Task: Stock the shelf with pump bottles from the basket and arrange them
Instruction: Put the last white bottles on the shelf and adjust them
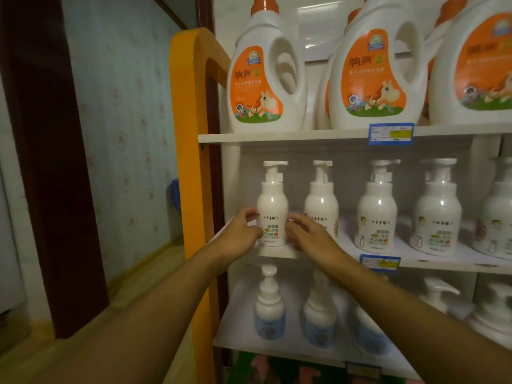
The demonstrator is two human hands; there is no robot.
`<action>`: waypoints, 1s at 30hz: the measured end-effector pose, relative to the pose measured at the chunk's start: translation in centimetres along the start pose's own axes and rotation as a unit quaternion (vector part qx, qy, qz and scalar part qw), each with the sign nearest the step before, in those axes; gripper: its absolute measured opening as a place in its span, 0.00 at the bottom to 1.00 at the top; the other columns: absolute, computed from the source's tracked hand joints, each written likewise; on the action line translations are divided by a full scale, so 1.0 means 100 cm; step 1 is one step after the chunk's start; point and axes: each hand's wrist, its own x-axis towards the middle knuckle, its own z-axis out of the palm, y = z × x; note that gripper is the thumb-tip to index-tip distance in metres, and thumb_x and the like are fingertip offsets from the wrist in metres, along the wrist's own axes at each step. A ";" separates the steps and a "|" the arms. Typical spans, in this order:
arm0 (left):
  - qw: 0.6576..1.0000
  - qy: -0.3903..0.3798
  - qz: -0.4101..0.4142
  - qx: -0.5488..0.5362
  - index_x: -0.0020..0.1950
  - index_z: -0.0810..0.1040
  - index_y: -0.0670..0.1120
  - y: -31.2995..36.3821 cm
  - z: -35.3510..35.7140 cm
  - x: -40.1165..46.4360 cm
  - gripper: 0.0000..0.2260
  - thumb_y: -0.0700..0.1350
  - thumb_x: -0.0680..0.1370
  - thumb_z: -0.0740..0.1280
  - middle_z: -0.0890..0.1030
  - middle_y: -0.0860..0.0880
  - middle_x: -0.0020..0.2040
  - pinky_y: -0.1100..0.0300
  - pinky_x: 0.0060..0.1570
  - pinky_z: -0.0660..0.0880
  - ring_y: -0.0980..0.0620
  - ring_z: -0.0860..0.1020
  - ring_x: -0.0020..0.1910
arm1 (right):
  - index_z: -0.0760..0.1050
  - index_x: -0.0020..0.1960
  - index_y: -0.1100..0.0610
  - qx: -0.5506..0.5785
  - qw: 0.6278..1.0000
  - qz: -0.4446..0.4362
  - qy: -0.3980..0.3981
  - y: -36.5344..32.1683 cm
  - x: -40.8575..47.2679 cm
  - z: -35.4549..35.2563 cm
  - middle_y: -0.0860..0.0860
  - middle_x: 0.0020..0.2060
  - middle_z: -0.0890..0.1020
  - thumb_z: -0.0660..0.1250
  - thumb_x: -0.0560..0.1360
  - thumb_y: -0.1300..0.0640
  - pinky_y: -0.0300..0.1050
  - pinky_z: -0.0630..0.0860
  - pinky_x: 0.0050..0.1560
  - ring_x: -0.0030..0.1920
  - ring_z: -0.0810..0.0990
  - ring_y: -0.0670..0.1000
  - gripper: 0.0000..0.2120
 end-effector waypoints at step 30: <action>0.993 0.076 0.049 -0.078 0.54 0.78 0.52 -0.058 0.023 -0.042 0.08 0.43 0.79 0.62 0.80 0.55 0.48 0.66 0.41 0.75 0.57 0.78 0.45 | 0.79 0.54 0.47 0.041 0.995 -0.066 0.056 0.039 -0.048 0.013 0.46 0.46 0.83 0.63 0.77 0.54 0.41 0.81 0.48 0.46 0.82 0.45 0.08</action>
